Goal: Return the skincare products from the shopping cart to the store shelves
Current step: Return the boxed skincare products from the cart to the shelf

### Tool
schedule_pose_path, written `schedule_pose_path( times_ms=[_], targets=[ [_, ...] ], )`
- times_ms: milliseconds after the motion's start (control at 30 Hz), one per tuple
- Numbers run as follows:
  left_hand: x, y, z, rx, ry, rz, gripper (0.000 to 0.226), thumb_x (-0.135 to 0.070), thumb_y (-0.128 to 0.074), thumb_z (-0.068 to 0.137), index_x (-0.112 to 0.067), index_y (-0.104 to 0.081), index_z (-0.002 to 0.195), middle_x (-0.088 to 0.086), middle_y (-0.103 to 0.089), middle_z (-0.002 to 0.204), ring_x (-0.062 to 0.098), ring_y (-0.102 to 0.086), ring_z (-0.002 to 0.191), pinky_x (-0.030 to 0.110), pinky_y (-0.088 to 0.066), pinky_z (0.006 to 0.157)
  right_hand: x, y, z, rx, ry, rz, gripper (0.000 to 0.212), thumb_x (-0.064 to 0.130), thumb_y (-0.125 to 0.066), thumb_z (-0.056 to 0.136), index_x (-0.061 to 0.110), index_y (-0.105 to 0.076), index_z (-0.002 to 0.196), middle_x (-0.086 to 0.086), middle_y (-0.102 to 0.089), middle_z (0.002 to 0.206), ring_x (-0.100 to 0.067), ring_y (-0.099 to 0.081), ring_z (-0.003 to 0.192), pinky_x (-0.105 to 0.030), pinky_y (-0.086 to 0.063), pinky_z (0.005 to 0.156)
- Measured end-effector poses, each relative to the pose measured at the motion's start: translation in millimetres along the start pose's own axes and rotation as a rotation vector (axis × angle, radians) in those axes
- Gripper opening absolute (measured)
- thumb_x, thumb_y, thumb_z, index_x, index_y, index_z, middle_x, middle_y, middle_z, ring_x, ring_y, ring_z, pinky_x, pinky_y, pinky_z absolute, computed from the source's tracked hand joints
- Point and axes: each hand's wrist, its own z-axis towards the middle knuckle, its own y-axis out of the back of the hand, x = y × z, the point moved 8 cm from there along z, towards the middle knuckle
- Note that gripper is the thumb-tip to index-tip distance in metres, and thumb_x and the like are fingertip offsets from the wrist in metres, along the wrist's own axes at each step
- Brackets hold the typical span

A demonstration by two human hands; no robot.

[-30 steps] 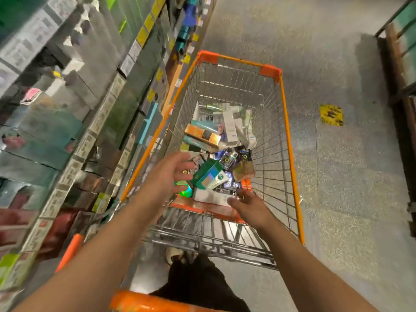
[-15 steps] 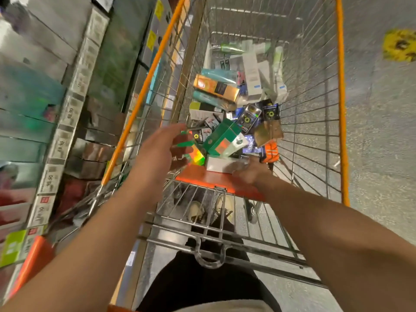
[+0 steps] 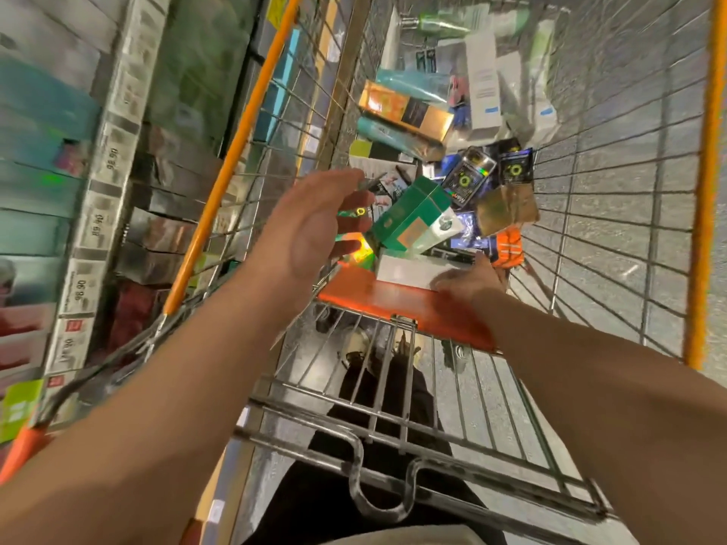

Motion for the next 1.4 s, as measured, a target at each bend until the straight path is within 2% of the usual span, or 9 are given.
schedule_pose_path(
  times_ms=[233,433,533,633,867,967,1067,1267,1400],
  targets=[
    [-2.8,4.7,-3.1,0.001,0.009,0.049,0.026,-0.036,-0.059,0.102,-0.019,-0.067,0.120,0.004,-0.075,0.113,0.022,-0.070,0.093,0.054,-0.053,0.100,17.9,-0.8,-11.2,0.021,0.063,-0.050,0.082,0.049,-0.082,0.071,0.023,-0.053,0.143,-0.009,-0.053,0.141,-0.031,-0.055,0.125,-0.042,-0.048,0.109],
    [-11.5,7.6,-1.0,0.001,0.022,0.078,0.029,-0.035,-0.059,0.102,-0.016,-0.066,0.122,0.004,-0.075,0.113,0.022,-0.070,0.093,0.050,-0.054,0.098,26.3,-5.7,-13.2,0.056,0.138,-0.041,0.064,0.035,-0.081,0.081,0.017,-0.052,0.134,-0.007,-0.055,0.131,-0.026,-0.060,0.110,-0.033,-0.051,0.089],
    [-13.0,8.6,-0.2,-0.008,0.027,0.087,0.029,-0.035,-0.058,0.102,-0.016,-0.066,0.123,0.005,-0.075,0.114,0.022,-0.070,0.092,0.050,-0.054,0.098,32.1,-3.5,-13.4,0.002,0.167,-0.259,0.077,0.051,-0.077,0.078,0.013,-0.052,0.140,-0.011,-0.043,0.137,-0.030,-0.051,0.122,-0.041,-0.049,0.106],
    [-13.3,6.3,-4.2,-0.004,0.045,0.116,0.028,-0.037,-0.058,0.102,-0.017,-0.065,0.122,0.003,-0.075,0.114,0.024,-0.072,0.101,0.050,-0.053,0.100,35.8,-4.6,-24.2,0.035,0.116,-0.435,0.084,0.071,-0.071,0.073,0.013,-0.057,0.132,-0.011,-0.045,0.127,-0.030,-0.050,0.118,-0.043,-0.052,0.102],
    [-20.2,-2.2,-21.5,0.015,0.058,0.144,0.019,-0.035,-0.057,0.102,-0.021,-0.066,0.112,0.007,-0.073,0.118,0.019,-0.067,0.090,0.044,-0.055,0.092,31.2,-12.7,-62.4,0.168,0.146,-0.096,0.071,0.038,-0.082,0.083,0.012,-0.047,0.138,0.000,-0.056,0.105,-0.025,-0.065,0.104,-0.046,-0.057,0.097],
    [-27.9,-1.3,-33.8,0.004,0.017,0.159,0.018,-0.035,-0.058,0.101,-0.023,-0.067,0.110,0.001,-0.074,0.111,0.018,-0.070,0.091,0.047,-0.056,0.095,33.4,-6.8,-72.8,0.160,0.162,0.024,0.060,0.033,-0.087,0.081,0.014,-0.051,0.125,-0.002,-0.062,0.102,-0.025,-0.070,0.096,-0.044,-0.061,0.089],
    [-34.6,-1.2,-49.7,0.018,-0.012,0.154,0.019,-0.037,-0.058,0.101,-0.023,-0.067,0.112,-0.001,-0.074,0.111,0.020,-0.071,0.096,0.050,-0.055,0.099,37.3,4.4,-84.9,0.046,0.196,0.095,0.048,0.031,-0.089,0.078,0.013,-0.055,0.106,-0.004,-0.070,0.102,-0.018,-0.069,0.084,-0.031,-0.059,0.074],
    [-45.0,-0.3,-77.6,0.014,-0.052,0.133,0.015,-0.035,-0.058,0.102,-0.026,-0.067,0.109,-0.002,-0.075,0.108,0.017,-0.070,0.091,0.052,-0.055,0.101,55.2,37.4,-124.5,-0.136,0.321,0.167,0.048,0.019,-0.086,0.083,0.008,-0.049,0.111,0.003,-0.059,0.082,-0.018,-0.064,0.084,-0.008,-0.041,0.057],
    [-48.9,5.2,-98.2,0.014,-0.094,0.117,0.014,-0.036,-0.057,0.103,-0.029,-0.067,0.110,-0.007,-0.076,0.107,0.019,-0.071,0.097,0.049,-0.056,0.099,68.6,59.9,-155.3,-0.258,0.449,0.283,0.062,0.019,-0.089,0.079,0.007,-0.045,0.121,0.002,-0.058,0.091,-0.018,-0.062,0.088,-0.021,-0.045,0.074]
  ],
)
